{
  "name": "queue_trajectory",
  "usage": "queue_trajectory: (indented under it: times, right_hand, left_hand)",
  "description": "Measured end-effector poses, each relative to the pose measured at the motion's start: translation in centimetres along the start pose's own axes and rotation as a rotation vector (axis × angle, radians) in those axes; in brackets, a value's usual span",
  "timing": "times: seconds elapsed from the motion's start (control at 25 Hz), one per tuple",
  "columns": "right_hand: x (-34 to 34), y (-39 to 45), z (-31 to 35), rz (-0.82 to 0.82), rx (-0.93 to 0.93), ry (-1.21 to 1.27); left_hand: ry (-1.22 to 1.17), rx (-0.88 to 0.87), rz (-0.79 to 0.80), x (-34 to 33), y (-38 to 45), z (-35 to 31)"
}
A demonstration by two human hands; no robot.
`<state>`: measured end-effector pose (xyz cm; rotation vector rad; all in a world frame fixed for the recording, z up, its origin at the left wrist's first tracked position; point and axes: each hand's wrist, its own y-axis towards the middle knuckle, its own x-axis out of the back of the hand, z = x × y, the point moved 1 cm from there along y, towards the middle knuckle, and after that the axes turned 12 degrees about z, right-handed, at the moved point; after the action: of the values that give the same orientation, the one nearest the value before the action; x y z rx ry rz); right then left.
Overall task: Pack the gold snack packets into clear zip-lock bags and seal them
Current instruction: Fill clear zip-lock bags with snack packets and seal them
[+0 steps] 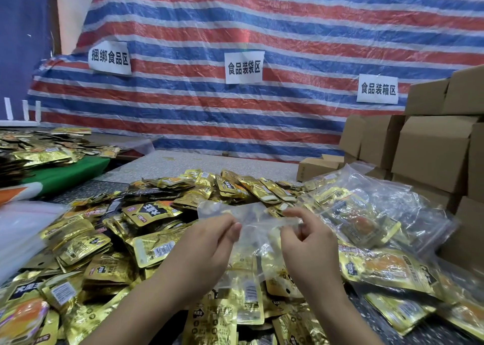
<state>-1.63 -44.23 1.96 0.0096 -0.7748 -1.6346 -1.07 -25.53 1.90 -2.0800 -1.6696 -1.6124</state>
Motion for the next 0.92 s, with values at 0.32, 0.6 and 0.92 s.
queue_trajectory:
  times: [0.32, 0.6, 0.92]
  right_hand:
    - [1.2, 0.9, -0.6, -0.100, -0.131, 0.178]
    - [0.8, 0.5, -0.1, -0.046, -0.059, 0.148]
    - [-0.6, 0.0, -0.7, 0.028, -0.011, 0.166]
  left_hand:
    - [-0.094, -0.024, 0.057, 2.3, -1.6, 1.1]
    - [-0.016, -0.139, -0.149, 2.1, -1.1, 1.6]
    - [-0.134, -0.028, -0.159, 2.0, -1.2, 2.5]
